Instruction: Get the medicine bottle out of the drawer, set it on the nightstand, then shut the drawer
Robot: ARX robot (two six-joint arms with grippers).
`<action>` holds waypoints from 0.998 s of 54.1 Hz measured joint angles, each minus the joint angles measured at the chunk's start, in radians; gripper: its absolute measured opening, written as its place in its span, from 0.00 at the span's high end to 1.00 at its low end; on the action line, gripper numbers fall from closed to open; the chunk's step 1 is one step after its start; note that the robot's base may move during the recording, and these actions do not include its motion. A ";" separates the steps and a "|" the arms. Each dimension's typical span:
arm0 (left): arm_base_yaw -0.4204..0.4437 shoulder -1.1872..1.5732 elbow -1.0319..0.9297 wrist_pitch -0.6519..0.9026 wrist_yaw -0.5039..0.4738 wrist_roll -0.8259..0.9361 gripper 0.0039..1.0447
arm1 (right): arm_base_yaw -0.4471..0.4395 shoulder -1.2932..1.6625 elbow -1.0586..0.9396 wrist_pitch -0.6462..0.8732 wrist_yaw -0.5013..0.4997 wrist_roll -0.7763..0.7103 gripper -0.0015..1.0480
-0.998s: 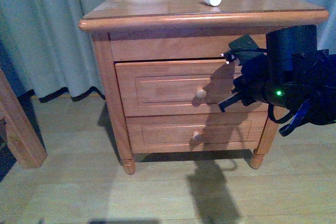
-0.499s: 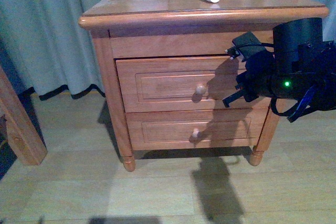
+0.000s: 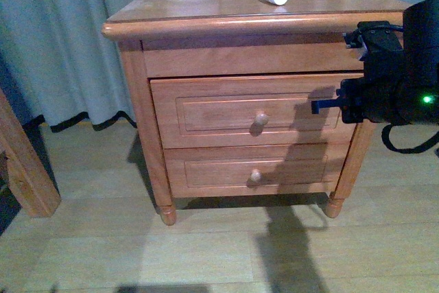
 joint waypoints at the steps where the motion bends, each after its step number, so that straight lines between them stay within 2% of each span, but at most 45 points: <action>1: 0.000 0.000 0.000 0.000 0.000 0.000 0.06 | 0.010 -0.023 -0.023 -0.008 -0.011 0.018 0.97; 9: 0.000 0.000 0.000 0.000 0.000 0.000 0.06 | 0.067 -0.196 -0.137 -0.098 -0.036 0.154 0.97; 18: 0.000 0.000 0.000 0.000 0.000 0.000 0.06 | 0.073 -0.470 -0.160 -0.205 -0.034 0.214 0.97; 31: 0.000 0.000 0.000 0.000 0.000 0.000 0.06 | 0.058 -0.871 -0.144 -0.300 0.036 0.166 0.61; 33: 0.000 0.000 0.000 0.000 0.000 0.000 0.06 | 0.061 -0.948 -0.145 -0.357 0.113 0.109 0.66; 35: 0.000 0.000 0.000 0.000 0.000 0.000 0.06 | 0.061 -1.081 -0.183 -0.461 0.184 0.032 0.76; 40: 0.000 0.000 0.000 0.000 0.000 0.000 0.06 | 0.072 -1.426 -0.376 -0.638 0.210 -0.059 0.98; 44: 0.000 0.000 0.000 0.000 0.000 0.000 0.06 | 0.048 -1.600 -0.510 -0.613 0.177 -0.076 0.97; 50: 0.000 0.000 0.000 0.000 0.000 0.000 0.06 | 0.006 -1.672 -0.646 -0.565 0.136 -0.087 0.97; 54: 0.000 0.000 0.000 0.000 0.000 0.000 0.06 | -0.066 -1.700 -0.705 -0.550 0.043 -0.089 0.97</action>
